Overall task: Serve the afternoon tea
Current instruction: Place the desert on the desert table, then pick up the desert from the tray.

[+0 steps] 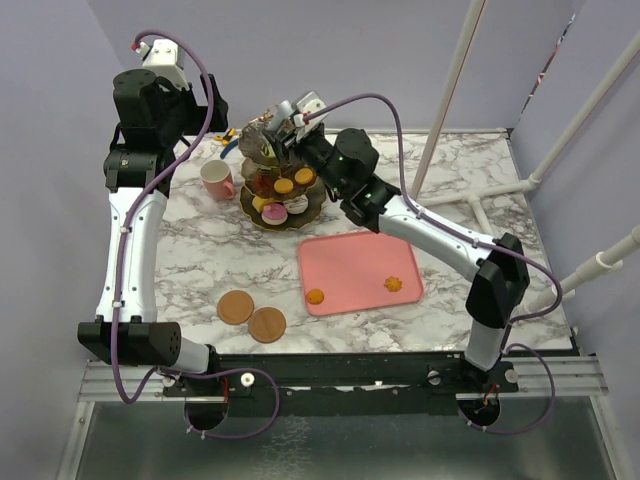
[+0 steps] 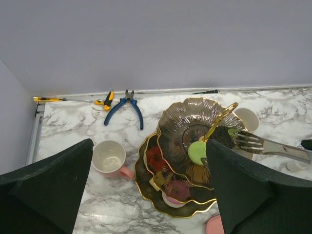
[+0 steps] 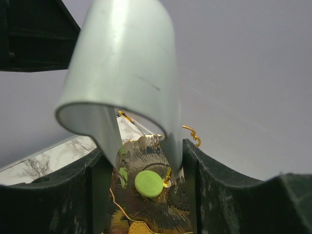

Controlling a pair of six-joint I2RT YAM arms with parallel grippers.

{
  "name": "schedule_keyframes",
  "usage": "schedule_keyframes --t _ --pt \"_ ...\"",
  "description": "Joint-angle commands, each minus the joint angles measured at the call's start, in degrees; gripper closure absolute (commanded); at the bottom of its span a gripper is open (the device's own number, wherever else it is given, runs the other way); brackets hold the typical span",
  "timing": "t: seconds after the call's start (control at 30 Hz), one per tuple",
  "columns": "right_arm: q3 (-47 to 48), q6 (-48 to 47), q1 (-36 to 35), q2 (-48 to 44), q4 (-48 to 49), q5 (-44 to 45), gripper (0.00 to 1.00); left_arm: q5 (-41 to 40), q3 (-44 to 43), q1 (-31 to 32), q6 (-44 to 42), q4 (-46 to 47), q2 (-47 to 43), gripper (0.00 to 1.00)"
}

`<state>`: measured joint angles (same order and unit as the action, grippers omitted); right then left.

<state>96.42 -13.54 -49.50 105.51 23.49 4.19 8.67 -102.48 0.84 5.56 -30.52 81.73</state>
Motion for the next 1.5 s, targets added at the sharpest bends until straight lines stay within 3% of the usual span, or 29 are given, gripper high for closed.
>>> schedule_keyframes --t 0.0,0.33,0.67,0.97,1.47 --pt "-2.2 0.1 0.1 -5.9 1.0 -0.9 0.44 1.5 0.4 -0.3 0.6 1.0 -0.6 0.01" --pt "-22.2 5.9 -0.2 -23.9 -5.5 -11.1 0.46 2.2 1.7 -1.7 0.3 0.9 -1.6 0.01" --pt "-44.0 10.9 -2.8 -36.0 -9.4 -12.8 0.49 3.4 2.4 -1.8 0.5 0.9 -2.3 0.01" --pt "-51.0 10.2 -7.4 -34.4 -9.3 -10.5 0.5 3.7 2.8 -1.8 0.6 0.7 -2.7 0.01" --pt "-55.0 9.0 -8.5 -27.7 -3.1 -8.5 0.5 4.1 2.9 -1.8 0.3 0.4 -2.9 0.01"
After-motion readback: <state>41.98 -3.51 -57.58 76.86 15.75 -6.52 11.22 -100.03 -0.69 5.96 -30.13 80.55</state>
